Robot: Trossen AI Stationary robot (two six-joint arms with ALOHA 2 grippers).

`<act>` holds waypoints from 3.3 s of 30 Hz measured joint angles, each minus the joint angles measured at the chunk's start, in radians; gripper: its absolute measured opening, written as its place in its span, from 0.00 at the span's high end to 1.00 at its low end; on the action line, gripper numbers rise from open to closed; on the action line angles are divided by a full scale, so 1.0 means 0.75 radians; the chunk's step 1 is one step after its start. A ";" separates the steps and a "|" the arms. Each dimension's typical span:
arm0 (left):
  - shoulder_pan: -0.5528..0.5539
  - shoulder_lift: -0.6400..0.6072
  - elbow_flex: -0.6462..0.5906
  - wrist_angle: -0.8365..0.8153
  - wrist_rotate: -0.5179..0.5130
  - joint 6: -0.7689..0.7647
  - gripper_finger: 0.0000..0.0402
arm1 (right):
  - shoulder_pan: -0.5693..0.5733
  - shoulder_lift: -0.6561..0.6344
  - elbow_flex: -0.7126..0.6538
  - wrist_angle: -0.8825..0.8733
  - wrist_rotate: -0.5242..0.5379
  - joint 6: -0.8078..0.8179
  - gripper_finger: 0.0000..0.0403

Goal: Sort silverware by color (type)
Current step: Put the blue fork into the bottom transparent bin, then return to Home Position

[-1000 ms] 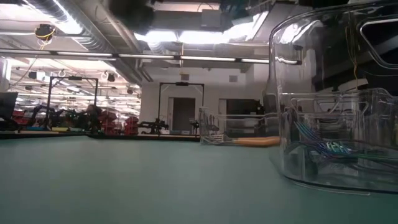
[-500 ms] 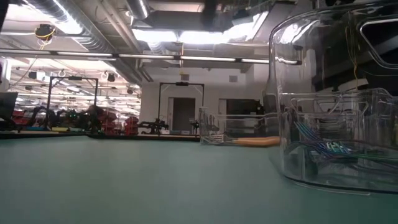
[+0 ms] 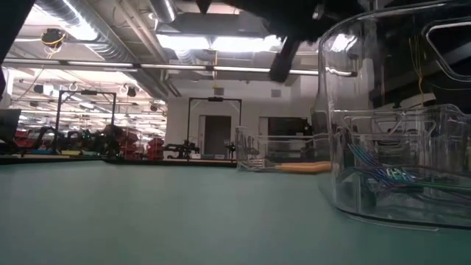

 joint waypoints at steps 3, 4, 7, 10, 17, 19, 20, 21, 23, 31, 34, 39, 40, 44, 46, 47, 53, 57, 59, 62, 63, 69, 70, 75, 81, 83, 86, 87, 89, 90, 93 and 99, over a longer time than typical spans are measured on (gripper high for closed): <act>-0.001 0.034 -0.002 -0.044 0.021 -0.003 1.00 | -0.001 -0.009 -0.051 0.066 -0.010 -0.002 0.81; -0.002 0.041 -0.003 -0.062 0.032 -0.004 1.00 | 0.000 -0.010 -0.064 0.071 -0.011 -0.003 0.81; -0.002 0.045 -0.004 -0.097 0.036 -0.004 1.00 | 0.000 -0.013 -0.113 0.150 -0.036 -0.018 0.81; -0.002 0.043 -0.003 -0.170 0.033 -0.004 1.00 | 0.000 -0.013 -0.176 0.261 -0.080 -0.064 0.81; -0.002 0.043 -0.003 -0.264 -0.006 -0.003 1.00 | -0.001 -0.016 -0.313 0.490 -0.175 -0.113 0.81; -0.002 0.043 -0.004 -0.291 -0.009 -0.003 1.00 | -0.001 -0.018 -0.336 0.512 -0.183 -0.113 0.81; -0.002 0.043 -0.004 -0.305 -0.010 -0.003 1.00 | -0.001 -0.020 -0.345 0.512 -0.184 -0.113 0.81; -0.002 0.043 -0.004 -0.322 -0.012 -0.003 1.00 | -0.001 -0.021 -0.354 0.512 -0.183 -0.110 0.81; -0.002 0.043 -0.004 -0.360 -0.015 -0.003 1.00 | -0.001 -0.020 -0.367 0.513 -0.183 -0.107 0.81; -0.001 0.043 -0.004 -0.433 -0.037 0.003 1.00 | -0.001 -0.020 -0.371 0.516 -0.183 -0.103 0.81; -0.001 0.043 -0.004 -0.431 -0.039 0.046 1.00 | -0.001 -0.020 -0.371 0.516 -0.183 -0.103 0.81; -0.001 0.043 -0.004 -0.430 -0.044 0.067 0.94 | -0.001 -0.020 -0.371 0.516 -0.184 -0.103 0.81; -0.001 0.043 -0.004 -0.430 -0.049 0.067 0.92 | -0.001 -0.020 -0.371 0.516 -0.184 -0.103 0.81; 0.000 0.043 -0.004 -0.429 -0.077 0.068 0.86 | -0.001 -0.020 -0.371 0.515 -0.184 -0.103 0.81; -0.001 0.043 -0.004 -0.426 -0.086 0.078 0.84 | -0.001 -0.020 -0.371 0.515 -0.184 -0.103 0.81; 0.000 0.043 -0.004 -0.426 -0.093 0.082 0.84 | -0.001 -0.020 -0.371 0.515 -0.184 -0.103 0.81; 0.005 0.033 -0.004 -0.428 -0.063 0.253 0.82 | -0.001 -0.021 -0.371 0.514 -0.184 -0.103 0.81; 0.003 -0.017 -0.004 -0.431 -0.035 0.426 0.82 | -0.001 -0.041 -0.371 0.514 -0.184 -0.103 0.81; 0.005 -0.063 -0.004 -0.433 -0.024 0.535 0.82 | -0.001 -0.065 -0.371 0.513 -0.184 -0.102 0.81; 0.008 -0.149 -0.003 -0.438 -0.019 0.703 0.82 | 0.000 -0.105 -0.371 0.514 -0.184 -0.102 0.81; 0.008 -0.184 -0.003 -0.455 -0.020 0.769 0.82 | 0.000 -0.122 -0.371 0.512 -0.184 -0.102 0.81; 0.005 -0.422 -0.003 -0.526 -0.092 1.135 0.82 | 0.000 -0.207 -0.370 0.503 -0.183 -0.099 0.81; 0.004 -0.470 -0.003 -0.554 -0.108 1.186 0.82 | 0.000 -0.219 -0.370 0.498 -0.184 -0.094 0.81; 0.003 -0.731 -0.003 -0.706 -0.211 1.394 0.82 | 0.000 -0.249 -0.370 0.492 -0.184 -0.040 0.81; -0.062 -1.068 -0.076 -0.893 -0.427 1.616 0.82 | -0.001 -0.249 -0.370 0.489 -0.149 -0.034 0.81; -0.094 -1.192 -0.176 -0.892 -0.472 1.652 0.82 | -0.001 -0.249 -0.370 0.492 -0.147 -0.034 0.81; -0.136 -1.399 -0.385 -0.865 -0.518 1.655 0.82 | -0.001 -0.252 -0.370 0.510 -0.141 -0.033 0.81; -0.147 -1.473 -0.464 -0.848 -0.523 1.650 0.82 | -0.001 -0.257 -0.370 0.511 -0.128 -0.033 0.81; -0.164 -1.619 -0.632 -0.805 -0.525 1.642 0.82 | -0.001 -0.266 -0.370 0.513 -0.081 -0.026 0.81; -0.171 -1.695 -0.714 -0.775 -0.521 1.642 0.82 | -0.001 -0.268 -0.370 0.513 -0.047 -0.025 0.81; -0.182 -1.905 -0.951 -0.689 -0.485 1.641 0.82 | -0.001 -0.278 -0.370 0.512 0.055 -0.025 0.81; -0.182 -2.281 -1.335 -0.505 -0.447 1.639 0.82 | -0.001 -0.324 -0.370 0.502 0.097 -0.025 0.81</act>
